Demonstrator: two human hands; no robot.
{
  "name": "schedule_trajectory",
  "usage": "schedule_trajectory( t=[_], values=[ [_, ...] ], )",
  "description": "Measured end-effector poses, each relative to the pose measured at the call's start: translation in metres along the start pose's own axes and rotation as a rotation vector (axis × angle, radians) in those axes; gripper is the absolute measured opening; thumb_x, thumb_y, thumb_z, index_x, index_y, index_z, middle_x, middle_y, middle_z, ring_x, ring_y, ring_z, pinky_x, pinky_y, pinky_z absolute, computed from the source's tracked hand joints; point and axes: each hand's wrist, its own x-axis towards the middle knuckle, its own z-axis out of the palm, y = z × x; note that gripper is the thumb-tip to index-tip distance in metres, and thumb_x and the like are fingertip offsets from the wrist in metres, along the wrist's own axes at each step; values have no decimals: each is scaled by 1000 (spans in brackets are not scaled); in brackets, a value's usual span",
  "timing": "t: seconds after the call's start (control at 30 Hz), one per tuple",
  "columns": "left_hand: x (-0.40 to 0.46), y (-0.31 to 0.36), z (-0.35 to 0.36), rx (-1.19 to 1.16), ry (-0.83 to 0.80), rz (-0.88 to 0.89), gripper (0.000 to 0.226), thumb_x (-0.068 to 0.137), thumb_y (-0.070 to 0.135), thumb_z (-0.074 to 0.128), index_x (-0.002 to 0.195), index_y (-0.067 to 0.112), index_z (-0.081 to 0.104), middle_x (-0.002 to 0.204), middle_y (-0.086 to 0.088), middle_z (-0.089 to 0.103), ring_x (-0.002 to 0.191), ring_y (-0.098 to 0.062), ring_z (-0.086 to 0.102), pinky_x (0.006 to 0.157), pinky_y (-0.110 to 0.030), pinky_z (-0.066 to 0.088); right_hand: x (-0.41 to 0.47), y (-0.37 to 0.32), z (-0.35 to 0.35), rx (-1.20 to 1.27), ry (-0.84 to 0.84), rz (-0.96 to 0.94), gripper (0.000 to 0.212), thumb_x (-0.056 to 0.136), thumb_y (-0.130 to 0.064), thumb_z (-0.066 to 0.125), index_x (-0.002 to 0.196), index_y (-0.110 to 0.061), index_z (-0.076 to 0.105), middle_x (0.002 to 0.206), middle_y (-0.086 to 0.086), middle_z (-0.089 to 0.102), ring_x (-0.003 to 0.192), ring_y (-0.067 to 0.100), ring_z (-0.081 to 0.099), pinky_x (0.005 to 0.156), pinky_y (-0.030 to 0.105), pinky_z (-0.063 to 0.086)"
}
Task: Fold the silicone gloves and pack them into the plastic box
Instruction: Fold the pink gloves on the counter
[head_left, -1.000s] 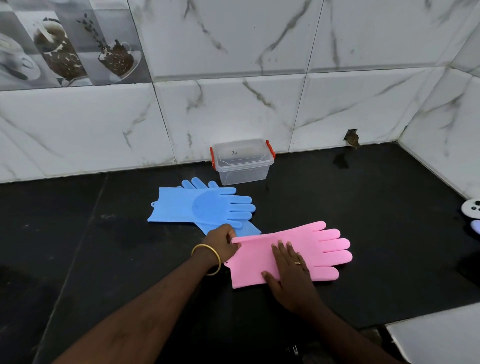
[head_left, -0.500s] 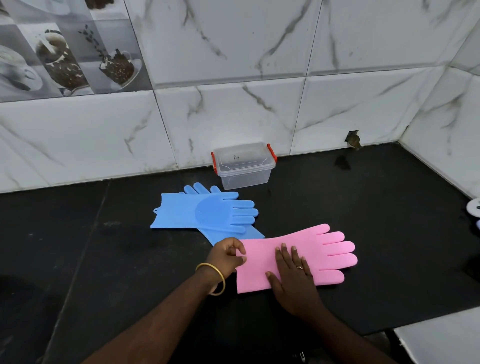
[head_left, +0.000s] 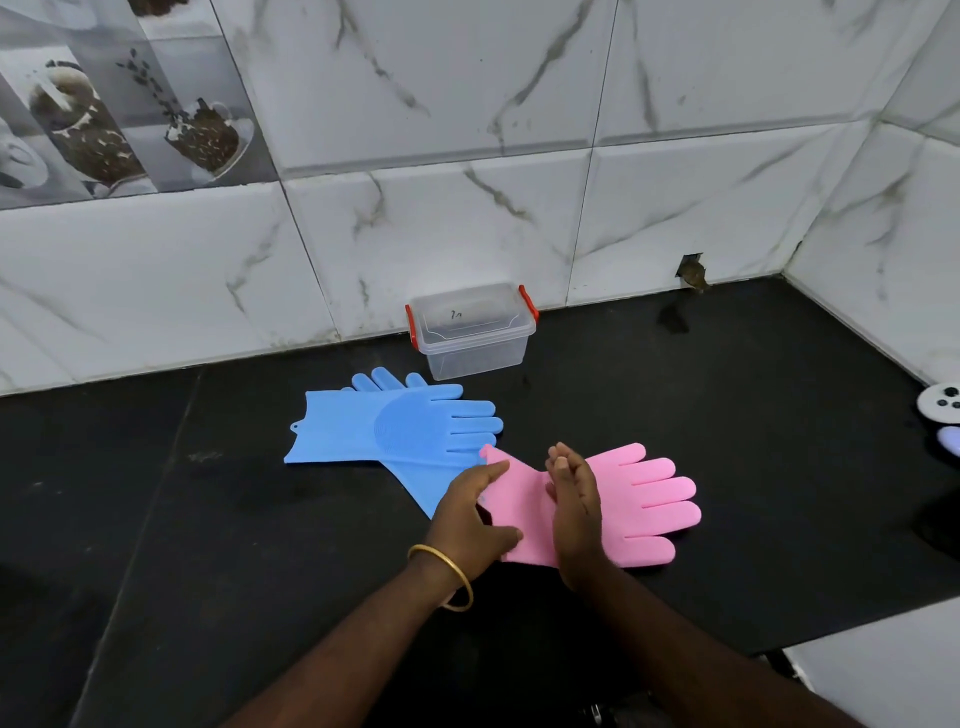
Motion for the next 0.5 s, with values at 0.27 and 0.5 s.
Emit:
schedule_trajectory(
  t=[0.27,0.5],
  values=[
    [11,67,47,142,-7,177,76,76,25,77,143,24,40,144,3,41,117,-8,46,93,-16,38,21,-18,-35,468,-86,389,35,99,-36,47,123,-17,66,122,7,70,112,23,67,98,43,52],
    [34,104,100,158,-170,173,51,76,22,74,122,23,52,128,-1,43,96,-5,47,83,-16,44,46,-45,-92,547,-210,478,52,100,-50,42,110,-9,72,109,16,73,97,26,72,74,37,59]
  ],
)
